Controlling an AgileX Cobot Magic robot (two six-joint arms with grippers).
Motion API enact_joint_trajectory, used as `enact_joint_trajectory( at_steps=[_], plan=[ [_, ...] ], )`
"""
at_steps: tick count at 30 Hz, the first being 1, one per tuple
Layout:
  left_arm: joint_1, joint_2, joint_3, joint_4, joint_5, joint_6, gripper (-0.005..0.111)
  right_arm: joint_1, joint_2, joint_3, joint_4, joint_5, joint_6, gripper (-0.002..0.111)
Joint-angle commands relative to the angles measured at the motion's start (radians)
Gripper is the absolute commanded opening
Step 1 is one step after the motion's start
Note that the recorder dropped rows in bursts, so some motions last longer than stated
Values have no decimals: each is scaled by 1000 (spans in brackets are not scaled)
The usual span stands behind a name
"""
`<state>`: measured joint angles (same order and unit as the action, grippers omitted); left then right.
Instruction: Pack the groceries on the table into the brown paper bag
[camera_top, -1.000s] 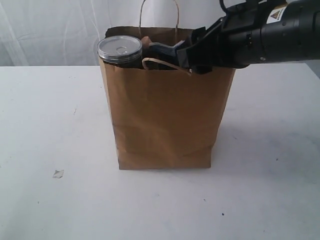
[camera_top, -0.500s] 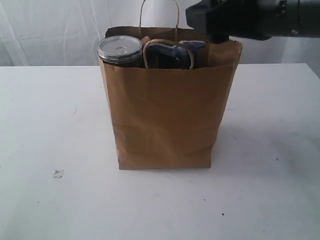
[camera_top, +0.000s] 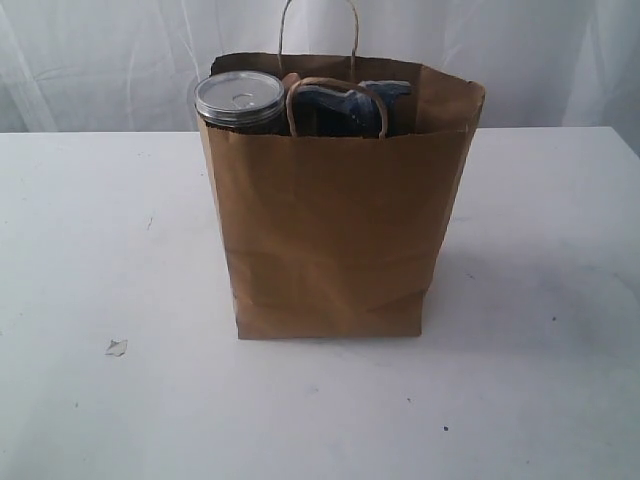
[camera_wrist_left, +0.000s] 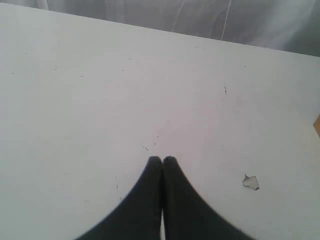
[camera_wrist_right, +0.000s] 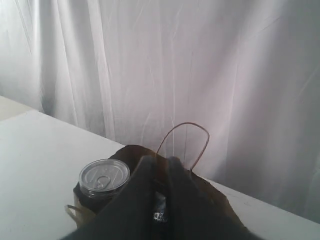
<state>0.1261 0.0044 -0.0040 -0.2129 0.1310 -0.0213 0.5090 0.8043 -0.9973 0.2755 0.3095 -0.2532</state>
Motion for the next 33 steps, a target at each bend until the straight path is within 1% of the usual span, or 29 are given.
enact_joint_trajectory(
  at_steps=[1,6,13,17,28,31,33],
  plan=[
    [1,-4,4,-2,1,-1,0,-2,-110,49,-3,43,-5,0],
    [1,-4,4,-2,1,-1,0,-2,-191,99,-3,77,-5,0],
    [1,-4,4,-2,1,-1,0,-2,-243,114,-3,298,-5,0],
    [1,-4,4,-2,1,-1,0,-2,-253,114,-3,362,-5,0],
    [1,-4,4,-2,1,-1,0,-2,-255,114,-24,378,-5,0],
    [1,-4,4,-2,1,-1,0,-2,-259,153,-26,360,-5,0],
    [1,-4,4,-2,1,-1,0,-2,-272,201,-26,313,-5,0]
  ],
)
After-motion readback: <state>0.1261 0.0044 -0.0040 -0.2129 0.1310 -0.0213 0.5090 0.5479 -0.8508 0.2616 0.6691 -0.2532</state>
